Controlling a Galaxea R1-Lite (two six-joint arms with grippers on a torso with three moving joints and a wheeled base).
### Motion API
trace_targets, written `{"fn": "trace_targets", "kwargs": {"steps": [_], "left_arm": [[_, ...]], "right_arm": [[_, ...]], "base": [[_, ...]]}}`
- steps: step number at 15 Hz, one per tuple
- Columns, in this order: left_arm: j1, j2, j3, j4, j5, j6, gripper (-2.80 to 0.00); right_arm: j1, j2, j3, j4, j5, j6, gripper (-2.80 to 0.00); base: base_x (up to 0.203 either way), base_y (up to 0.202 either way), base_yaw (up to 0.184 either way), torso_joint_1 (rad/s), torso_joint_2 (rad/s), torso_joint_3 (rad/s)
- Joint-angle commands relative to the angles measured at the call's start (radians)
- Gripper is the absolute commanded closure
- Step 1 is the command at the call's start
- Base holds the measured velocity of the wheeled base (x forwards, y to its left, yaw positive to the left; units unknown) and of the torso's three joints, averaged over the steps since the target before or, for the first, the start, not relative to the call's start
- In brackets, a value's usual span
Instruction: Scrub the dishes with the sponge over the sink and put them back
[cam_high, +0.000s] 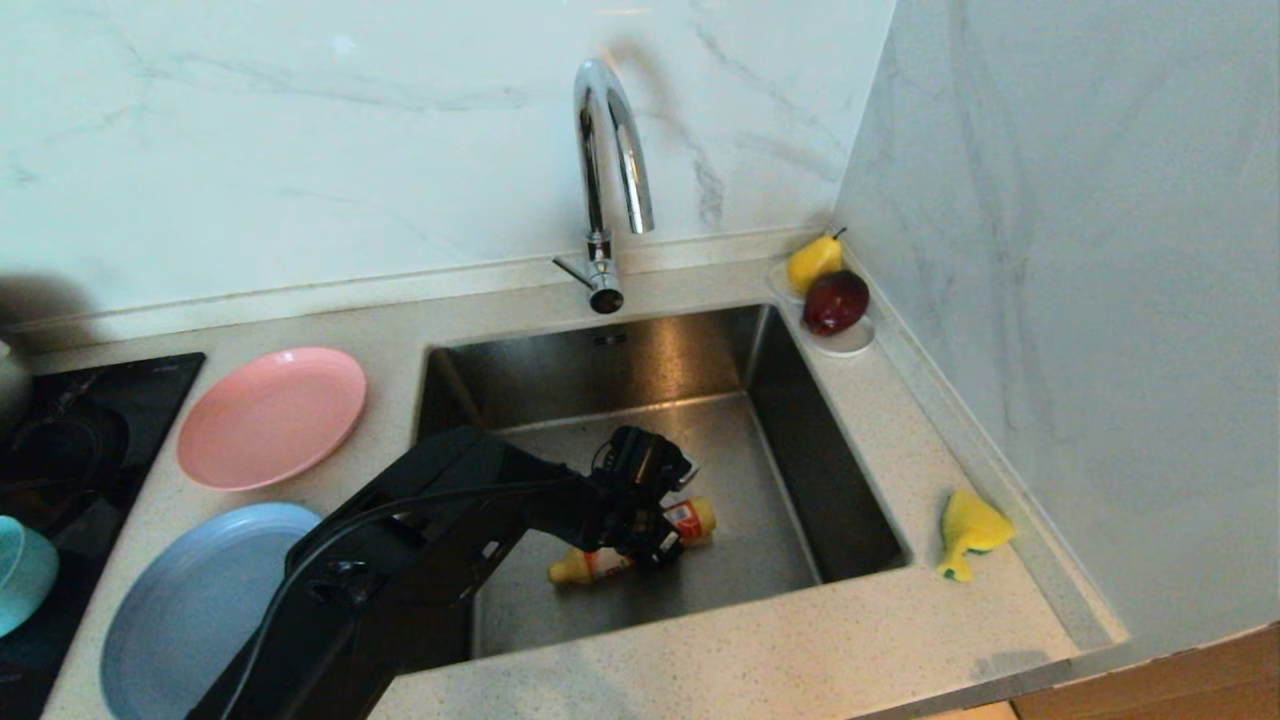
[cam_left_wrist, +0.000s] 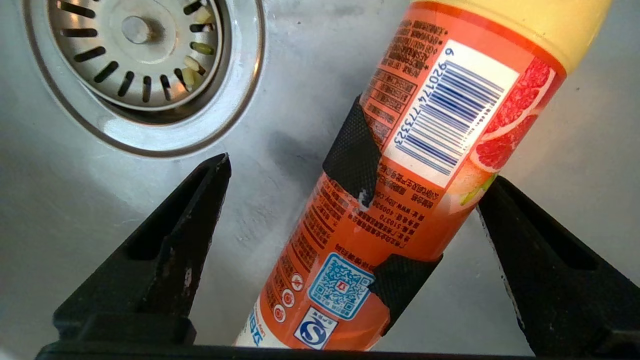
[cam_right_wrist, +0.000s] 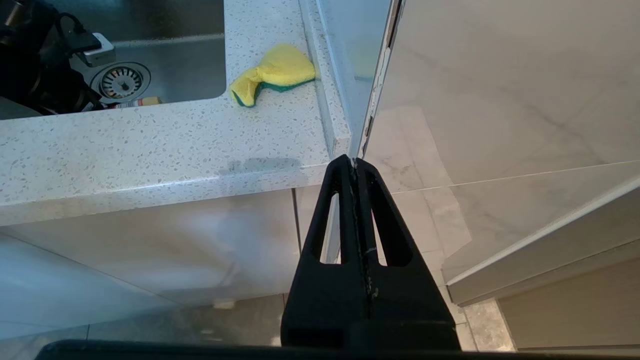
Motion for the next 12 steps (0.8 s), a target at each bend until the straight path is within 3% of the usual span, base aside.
{"fn": "trace_targets", "kwargs": {"steps": [1,12], "left_arm": [[0.0,0.006,-0.003,0.0,0.001,0.002,-2.8],[0.0,0.033,-0.025,-0.002,0.0,0.002,-2.8]], "right_arm": [[0.0,0.0,0.0,-0.001,0.0,0.0,0.0],[0.0,0.0,0.0,-0.001,0.0,0.0,0.0]], "base": [[0.0,0.0,0.0,0.0,0.0,0.0],[0.0,0.0,0.0,0.0,0.0,0.0]]}}
